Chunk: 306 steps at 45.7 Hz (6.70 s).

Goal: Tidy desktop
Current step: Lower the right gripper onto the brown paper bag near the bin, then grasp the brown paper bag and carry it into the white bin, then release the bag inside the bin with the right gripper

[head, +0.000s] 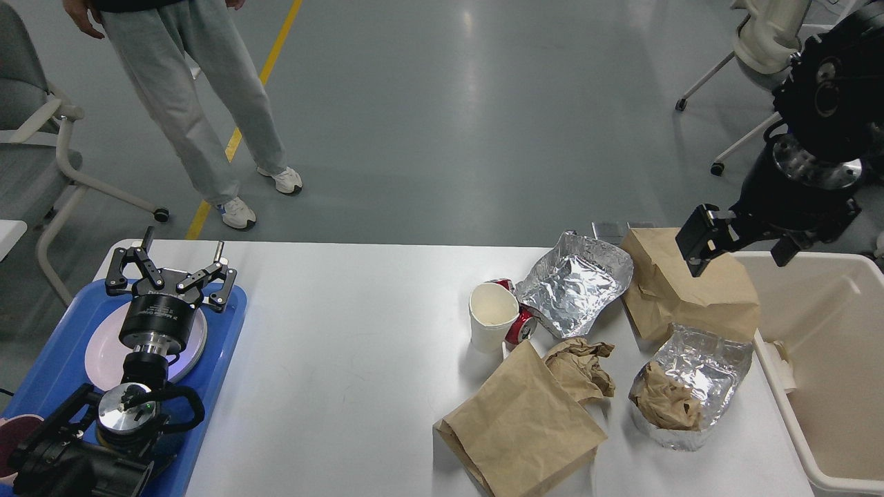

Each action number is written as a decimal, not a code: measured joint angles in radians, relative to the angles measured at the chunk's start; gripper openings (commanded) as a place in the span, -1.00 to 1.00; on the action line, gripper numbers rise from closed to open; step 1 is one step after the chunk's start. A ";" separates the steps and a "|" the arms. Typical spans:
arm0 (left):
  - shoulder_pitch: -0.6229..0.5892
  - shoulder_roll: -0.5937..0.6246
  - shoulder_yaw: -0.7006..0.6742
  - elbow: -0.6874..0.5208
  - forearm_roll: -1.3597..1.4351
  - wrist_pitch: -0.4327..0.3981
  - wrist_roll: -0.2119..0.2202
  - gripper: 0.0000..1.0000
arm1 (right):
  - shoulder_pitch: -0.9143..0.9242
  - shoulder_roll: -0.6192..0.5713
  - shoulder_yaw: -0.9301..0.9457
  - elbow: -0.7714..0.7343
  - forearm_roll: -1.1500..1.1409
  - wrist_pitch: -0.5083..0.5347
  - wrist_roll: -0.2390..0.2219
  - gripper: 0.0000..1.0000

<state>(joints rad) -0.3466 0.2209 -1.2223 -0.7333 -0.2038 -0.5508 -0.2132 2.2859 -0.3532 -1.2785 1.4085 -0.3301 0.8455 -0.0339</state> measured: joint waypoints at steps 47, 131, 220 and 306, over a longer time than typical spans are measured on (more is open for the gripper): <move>0.000 0.000 0.000 0.000 0.001 0.000 0.000 0.92 | 0.089 -0.133 -0.103 0.257 0.091 -0.164 -0.049 0.95; 0.000 0.000 0.000 0.000 0.001 -0.005 0.000 0.92 | -1.298 0.198 0.046 -1.203 -0.142 -0.825 0.189 0.81; -0.001 0.000 -0.002 0.000 0.001 -0.005 0.000 0.92 | -0.890 -0.005 0.143 -0.763 -0.114 -0.686 0.046 -1.00; 0.000 0.000 -0.001 0.000 0.000 -0.005 0.000 0.92 | -1.347 -0.327 0.541 -1.069 0.088 -0.555 0.048 -1.00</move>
<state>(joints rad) -0.3467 0.2209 -1.2235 -0.7333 -0.2039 -0.5553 -0.2131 0.9393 -0.6802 -0.7377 0.3391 -0.2420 0.2906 0.0138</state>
